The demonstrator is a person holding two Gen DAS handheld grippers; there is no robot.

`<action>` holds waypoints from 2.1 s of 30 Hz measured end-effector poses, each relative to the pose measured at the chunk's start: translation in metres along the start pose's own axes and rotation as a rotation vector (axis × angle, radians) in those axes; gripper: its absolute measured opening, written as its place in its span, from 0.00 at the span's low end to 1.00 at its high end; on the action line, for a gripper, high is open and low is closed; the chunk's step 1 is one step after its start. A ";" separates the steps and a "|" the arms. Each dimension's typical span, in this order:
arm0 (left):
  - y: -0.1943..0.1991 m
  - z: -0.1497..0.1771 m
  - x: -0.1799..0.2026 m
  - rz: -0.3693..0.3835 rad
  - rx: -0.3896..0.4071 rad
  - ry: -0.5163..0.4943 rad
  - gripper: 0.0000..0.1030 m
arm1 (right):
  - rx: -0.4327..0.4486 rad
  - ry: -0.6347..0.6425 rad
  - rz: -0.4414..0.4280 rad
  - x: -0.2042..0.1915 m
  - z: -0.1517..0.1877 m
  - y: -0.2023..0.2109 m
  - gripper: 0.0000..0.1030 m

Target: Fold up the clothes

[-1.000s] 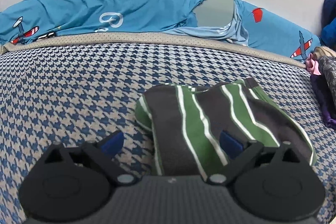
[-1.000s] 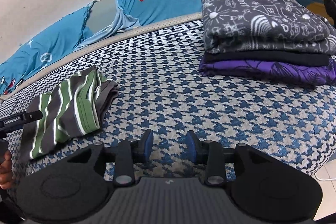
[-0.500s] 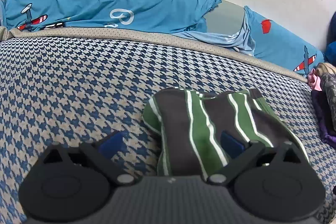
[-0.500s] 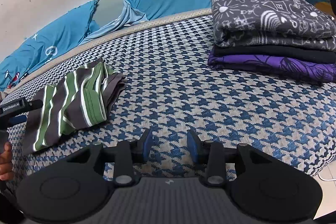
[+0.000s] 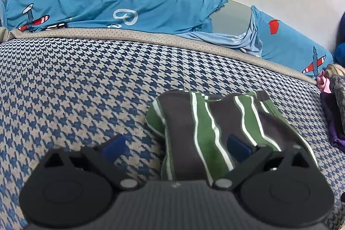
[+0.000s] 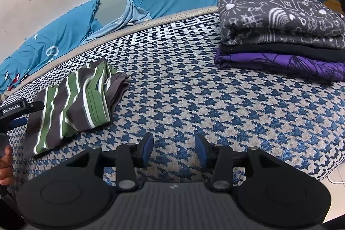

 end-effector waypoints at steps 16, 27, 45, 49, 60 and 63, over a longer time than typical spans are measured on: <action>-0.002 0.003 -0.007 -0.011 0.009 0.020 0.98 | -0.007 -0.004 -0.005 -0.002 0.001 0.000 0.41; -0.001 0.005 -0.009 0.004 0.025 0.018 0.98 | -0.009 0.009 -0.019 -0.007 0.003 -0.002 0.42; 0.000 0.006 -0.005 0.010 0.034 0.004 0.98 | -0.017 -0.001 -0.027 -0.006 0.004 -0.006 0.42; 0.000 0.006 -0.006 0.007 0.036 -0.002 0.98 | -0.025 0.003 -0.029 -0.008 0.003 -0.007 0.42; 0.004 0.006 -0.004 0.027 0.041 0.002 0.98 | -0.028 0.033 -0.026 -0.018 0.007 -0.010 0.42; 0.004 0.006 -0.003 0.027 0.040 0.002 0.98 | -0.027 0.034 -0.032 -0.018 0.007 -0.010 0.42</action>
Point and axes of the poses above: each gripper's, at about its wrist camera, not at the fingertips, and y roughly against the way its jaws point, x to its right, z to its underside, the point moved 1 cm from there along -y, roughly the way its jaws point, and after that the axes turned 15 degrees about y, right-handed, at the moved point
